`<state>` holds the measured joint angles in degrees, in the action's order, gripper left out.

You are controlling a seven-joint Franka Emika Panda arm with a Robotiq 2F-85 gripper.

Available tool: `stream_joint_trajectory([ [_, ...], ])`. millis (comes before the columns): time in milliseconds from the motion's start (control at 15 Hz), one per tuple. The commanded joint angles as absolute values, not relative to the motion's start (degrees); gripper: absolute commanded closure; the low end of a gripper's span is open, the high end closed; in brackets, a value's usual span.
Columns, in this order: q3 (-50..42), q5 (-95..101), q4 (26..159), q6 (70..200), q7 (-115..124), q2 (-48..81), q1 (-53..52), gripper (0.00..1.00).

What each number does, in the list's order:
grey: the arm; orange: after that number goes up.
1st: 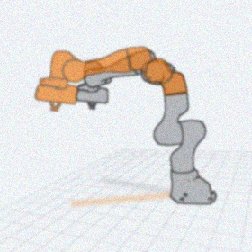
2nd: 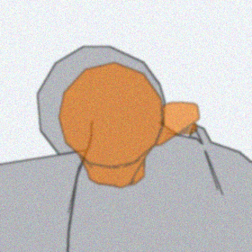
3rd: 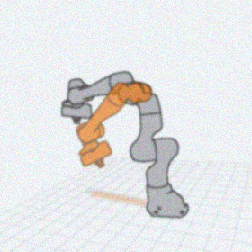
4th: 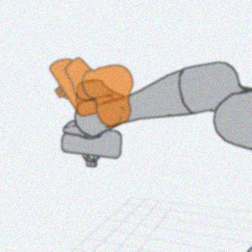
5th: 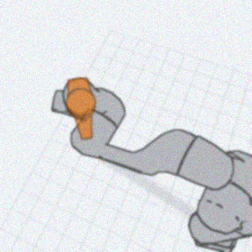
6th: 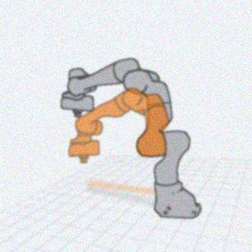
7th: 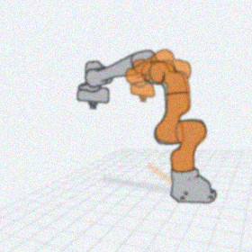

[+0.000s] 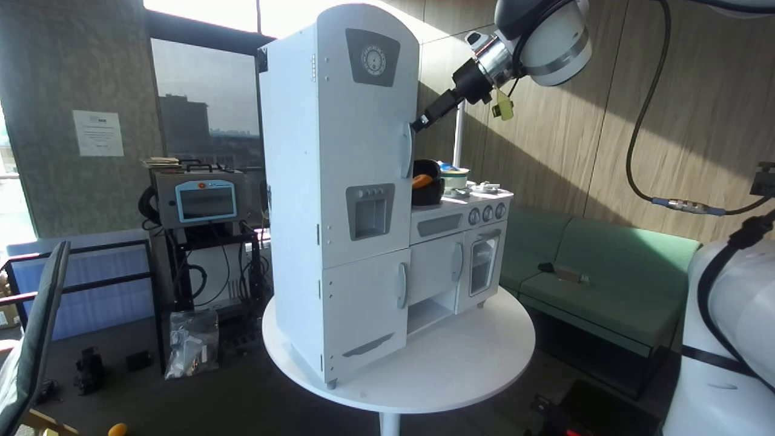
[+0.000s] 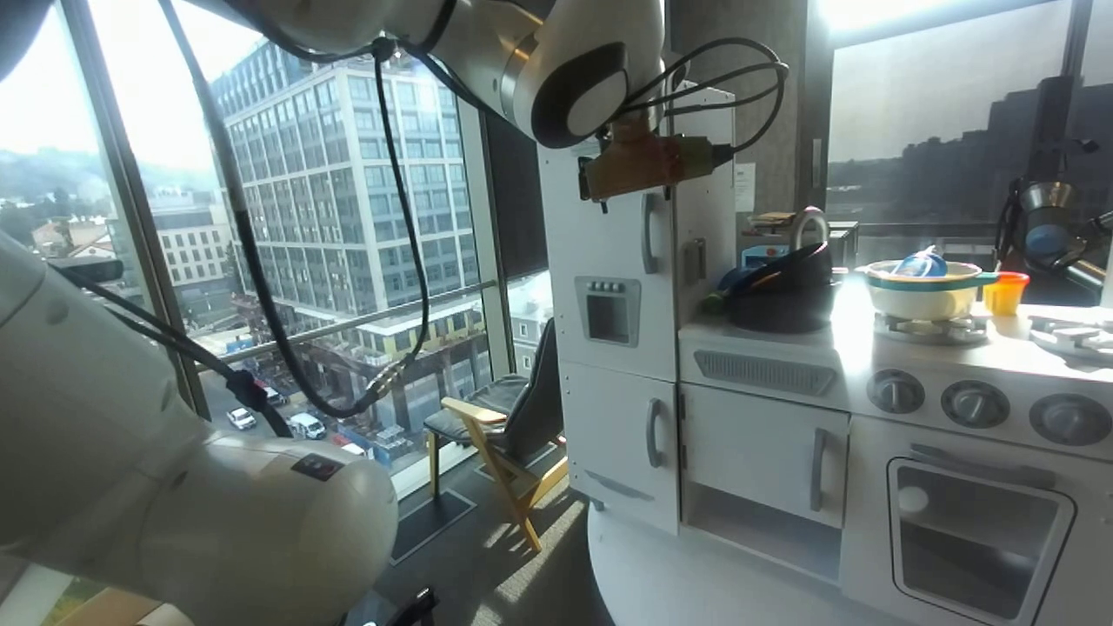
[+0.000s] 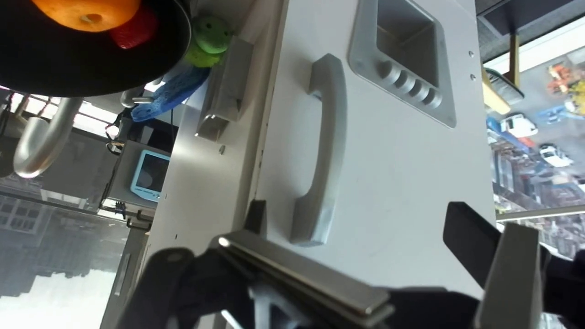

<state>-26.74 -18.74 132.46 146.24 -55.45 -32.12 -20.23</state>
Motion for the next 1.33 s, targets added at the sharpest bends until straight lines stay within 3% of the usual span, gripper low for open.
stream_joint_trajectory([
  [0, -25.5, -21.9, 130.9, 145.1, -56.7, -29.5, -19.0, 0.00],
  [667, -19.3, -23.3, 132.6, 142.4, -54.6, -26.3, -14.8, 0.00],
  [1000, -14.1, -18.6, 134.1, 136.6, -47.3, -30.0, -7.5, 0.00],
  [1267, -9.0, -9.0, 132.6, 124.9, -33.9, -32.6, -1.3, 0.00],
])
